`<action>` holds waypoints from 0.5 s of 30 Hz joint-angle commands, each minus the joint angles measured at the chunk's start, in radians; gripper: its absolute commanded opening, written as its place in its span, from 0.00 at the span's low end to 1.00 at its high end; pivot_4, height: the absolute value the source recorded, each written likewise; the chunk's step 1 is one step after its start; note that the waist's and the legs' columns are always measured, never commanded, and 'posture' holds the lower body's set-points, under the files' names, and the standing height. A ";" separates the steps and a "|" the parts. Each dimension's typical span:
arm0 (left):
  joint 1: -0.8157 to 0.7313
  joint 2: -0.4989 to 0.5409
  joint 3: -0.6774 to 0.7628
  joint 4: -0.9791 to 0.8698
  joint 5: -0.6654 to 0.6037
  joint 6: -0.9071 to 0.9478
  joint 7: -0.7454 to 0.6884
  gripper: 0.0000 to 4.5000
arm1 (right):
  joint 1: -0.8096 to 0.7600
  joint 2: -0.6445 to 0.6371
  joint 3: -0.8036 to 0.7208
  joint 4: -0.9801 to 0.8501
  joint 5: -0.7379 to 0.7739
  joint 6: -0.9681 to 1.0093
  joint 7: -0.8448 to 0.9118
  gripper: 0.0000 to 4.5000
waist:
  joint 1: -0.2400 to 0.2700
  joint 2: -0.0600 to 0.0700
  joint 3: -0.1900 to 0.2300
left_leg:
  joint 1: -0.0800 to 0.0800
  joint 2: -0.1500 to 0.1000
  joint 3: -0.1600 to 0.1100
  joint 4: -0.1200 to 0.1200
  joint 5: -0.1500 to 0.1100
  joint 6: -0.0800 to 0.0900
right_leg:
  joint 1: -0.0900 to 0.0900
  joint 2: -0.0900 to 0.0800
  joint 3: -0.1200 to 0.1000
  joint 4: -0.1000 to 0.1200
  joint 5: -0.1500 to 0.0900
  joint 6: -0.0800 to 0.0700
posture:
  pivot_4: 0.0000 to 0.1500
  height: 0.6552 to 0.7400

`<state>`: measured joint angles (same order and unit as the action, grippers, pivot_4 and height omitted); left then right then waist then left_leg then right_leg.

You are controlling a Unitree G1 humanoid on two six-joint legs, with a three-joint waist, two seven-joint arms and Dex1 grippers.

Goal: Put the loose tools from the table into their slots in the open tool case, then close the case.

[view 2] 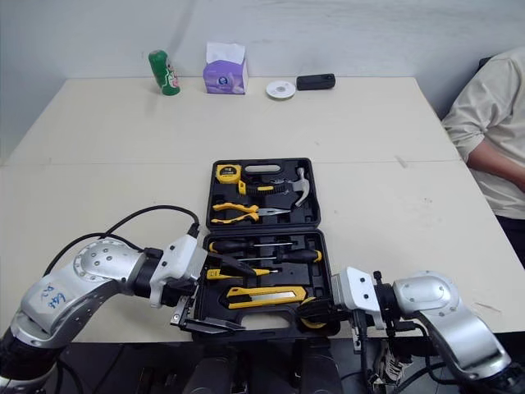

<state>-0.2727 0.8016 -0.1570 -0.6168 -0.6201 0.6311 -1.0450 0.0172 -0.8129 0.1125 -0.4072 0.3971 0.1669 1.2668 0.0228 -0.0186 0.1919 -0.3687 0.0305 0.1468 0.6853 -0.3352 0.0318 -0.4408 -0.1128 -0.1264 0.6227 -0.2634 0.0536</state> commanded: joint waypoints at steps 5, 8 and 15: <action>-0.014 0.016 0.024 -0.027 -0.013 -0.010 -0.018 1.00 | 0.006 0.048 0.013 0.134 -0.077 -0.183 -0.004 0.01 | 0.000 0.000 0.000 | 0.000 0.000 0.000 0.000 0.000 0.000 | 0.000 0.000 0.000 0.000 0.000 0.000 | 1.00 0.86; -0.012 0.024 0.026 -0.030 -0.006 -0.012 -0.021 1.00 | 0.041 0.046 0.015 0.192 -0.104 -0.264 0.004 0.01 | 0.001 0.000 0.000 | 0.002 0.000 0.000 0.000 0.000 0.000 | 0.002 0.000 0.000 0.000 0.000 0.000 | 1.00 0.86; -0.006 0.050 0.040 -0.021 -0.007 -0.026 -0.041 1.00 | 0.074 0.032 0.002 0.223 -0.088 -0.330 0.001 0.01 | 0.003 -0.001 -0.001 | 0.012 0.001 -0.002 0.000 -0.004 0.001 | 0.015 -0.001 -0.001 -0.004 0.000 0.000 | 1.00 0.86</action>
<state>-0.2727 0.8435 -0.1408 -0.6168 -0.6205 0.6263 -1.0766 0.0616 -0.7627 0.1131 -0.2227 0.3441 -0.1701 1.2690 0.0261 -0.0197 0.1912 -0.3566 0.0312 0.1451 0.6849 -0.3394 0.0328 -0.4260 -0.1135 -0.1276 0.6186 -0.2635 0.0535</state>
